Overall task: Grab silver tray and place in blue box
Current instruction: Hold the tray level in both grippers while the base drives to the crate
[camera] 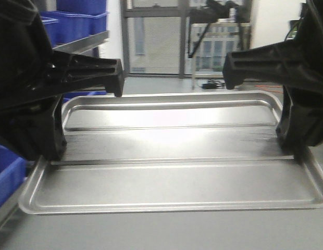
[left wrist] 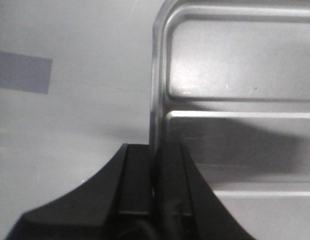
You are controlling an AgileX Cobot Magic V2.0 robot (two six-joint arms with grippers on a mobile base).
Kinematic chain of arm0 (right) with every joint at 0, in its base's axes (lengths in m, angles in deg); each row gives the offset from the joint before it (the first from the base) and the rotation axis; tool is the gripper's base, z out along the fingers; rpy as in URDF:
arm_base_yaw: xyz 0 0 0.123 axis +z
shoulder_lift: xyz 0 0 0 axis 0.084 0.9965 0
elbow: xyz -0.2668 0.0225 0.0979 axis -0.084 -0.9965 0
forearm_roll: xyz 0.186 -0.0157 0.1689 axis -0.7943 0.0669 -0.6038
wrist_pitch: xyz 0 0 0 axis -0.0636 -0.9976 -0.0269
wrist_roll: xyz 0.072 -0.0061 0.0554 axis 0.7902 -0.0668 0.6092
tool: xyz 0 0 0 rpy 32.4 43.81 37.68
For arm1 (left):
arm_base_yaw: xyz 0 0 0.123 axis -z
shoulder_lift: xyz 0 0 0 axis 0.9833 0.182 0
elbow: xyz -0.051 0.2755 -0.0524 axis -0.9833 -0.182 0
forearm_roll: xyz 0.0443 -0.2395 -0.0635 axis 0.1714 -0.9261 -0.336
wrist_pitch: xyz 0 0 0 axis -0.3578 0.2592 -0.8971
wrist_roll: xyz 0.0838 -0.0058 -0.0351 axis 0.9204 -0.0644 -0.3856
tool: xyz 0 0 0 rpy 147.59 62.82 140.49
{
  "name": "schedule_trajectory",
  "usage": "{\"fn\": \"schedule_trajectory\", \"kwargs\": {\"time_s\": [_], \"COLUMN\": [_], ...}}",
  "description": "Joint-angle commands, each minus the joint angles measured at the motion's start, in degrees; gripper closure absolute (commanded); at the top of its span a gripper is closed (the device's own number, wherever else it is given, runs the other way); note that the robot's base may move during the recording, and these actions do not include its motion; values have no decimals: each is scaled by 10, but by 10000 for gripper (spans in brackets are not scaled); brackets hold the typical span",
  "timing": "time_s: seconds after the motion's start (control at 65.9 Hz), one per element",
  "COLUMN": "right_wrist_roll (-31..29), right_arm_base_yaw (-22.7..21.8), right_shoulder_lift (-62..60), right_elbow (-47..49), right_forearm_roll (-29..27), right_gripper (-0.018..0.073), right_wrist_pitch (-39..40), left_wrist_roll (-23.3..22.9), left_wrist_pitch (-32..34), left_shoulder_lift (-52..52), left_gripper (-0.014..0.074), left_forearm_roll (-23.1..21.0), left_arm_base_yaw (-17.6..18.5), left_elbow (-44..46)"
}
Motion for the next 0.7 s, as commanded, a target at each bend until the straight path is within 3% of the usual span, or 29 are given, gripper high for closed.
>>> {"fn": "schedule_trajectory", "kwargs": {"time_s": [0.0, 0.683], "right_wrist_roll": [-1, -1], "right_arm_base_yaw": [3, 3], "right_shoulder_lift": [-16, -16], "right_elbow": [16, 16], "right_forearm_roll": [22, 22], "right_gripper": [501, 501], "right_wrist_pitch": [36, 36], "left_wrist_roll": [5, 5], "left_wrist_pitch": [25, 25], "left_shoulder_lift": [-17, -17], "left_gripper": [700, 700], "left_forearm_roll": [6, 6], "left_arm_base_yaw": [6, 6], "left_elbow": [16, 16]}}
